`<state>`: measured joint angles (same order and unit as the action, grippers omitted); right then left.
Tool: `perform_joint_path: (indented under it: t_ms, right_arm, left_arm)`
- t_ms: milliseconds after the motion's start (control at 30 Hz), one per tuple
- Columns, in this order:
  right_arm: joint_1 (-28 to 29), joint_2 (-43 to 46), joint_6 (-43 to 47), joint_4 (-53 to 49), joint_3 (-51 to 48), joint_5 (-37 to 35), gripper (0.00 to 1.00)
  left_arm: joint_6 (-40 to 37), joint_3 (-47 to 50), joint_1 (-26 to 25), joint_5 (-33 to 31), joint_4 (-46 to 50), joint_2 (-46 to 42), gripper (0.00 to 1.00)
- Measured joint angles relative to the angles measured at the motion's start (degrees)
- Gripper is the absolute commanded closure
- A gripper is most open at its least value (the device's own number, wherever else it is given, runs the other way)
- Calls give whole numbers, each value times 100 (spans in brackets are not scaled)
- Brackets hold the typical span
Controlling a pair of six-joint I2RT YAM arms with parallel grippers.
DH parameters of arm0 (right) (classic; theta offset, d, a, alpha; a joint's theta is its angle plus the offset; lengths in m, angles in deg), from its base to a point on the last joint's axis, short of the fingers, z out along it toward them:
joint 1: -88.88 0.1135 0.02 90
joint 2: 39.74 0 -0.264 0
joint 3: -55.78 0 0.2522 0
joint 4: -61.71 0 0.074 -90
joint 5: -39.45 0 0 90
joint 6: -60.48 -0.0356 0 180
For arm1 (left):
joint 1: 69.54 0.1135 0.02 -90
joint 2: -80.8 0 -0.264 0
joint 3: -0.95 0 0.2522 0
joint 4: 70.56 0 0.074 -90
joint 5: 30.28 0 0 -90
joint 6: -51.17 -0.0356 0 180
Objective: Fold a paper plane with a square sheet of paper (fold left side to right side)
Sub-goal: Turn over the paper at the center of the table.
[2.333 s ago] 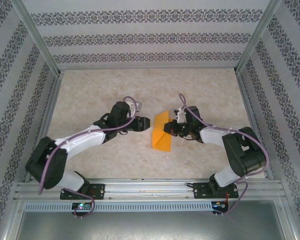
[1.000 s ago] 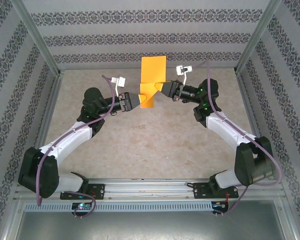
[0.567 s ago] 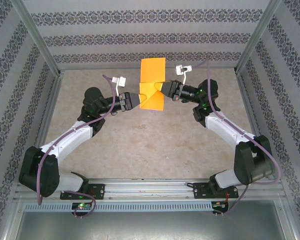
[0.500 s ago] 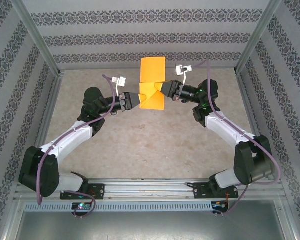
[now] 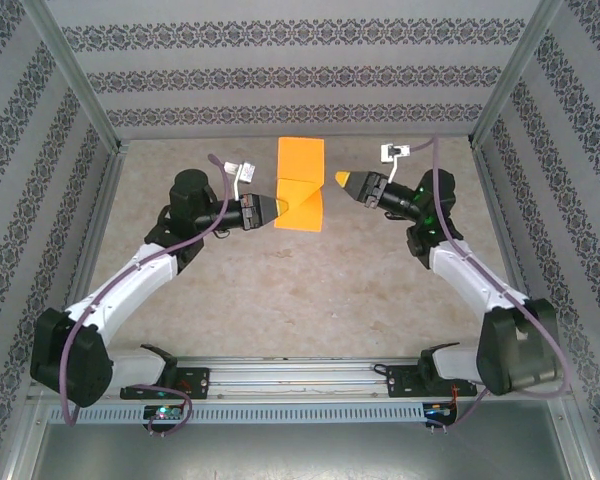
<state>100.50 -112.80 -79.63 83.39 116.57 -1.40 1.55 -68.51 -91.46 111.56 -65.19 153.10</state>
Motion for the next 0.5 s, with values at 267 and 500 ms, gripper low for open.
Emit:
perform_joint_path:
  t_ms: [267,500]
  right_arm:
    - [-61,1110,1681,-3040,-59,-2308,49]
    - [-199,1626,2253,-4743,-214,-4395,44]
  left_arm:
    - [-1718,-1556,-704,-2400,3980,66,100]
    - [-1998,-2118,-1976,-5132,6087,557,100]
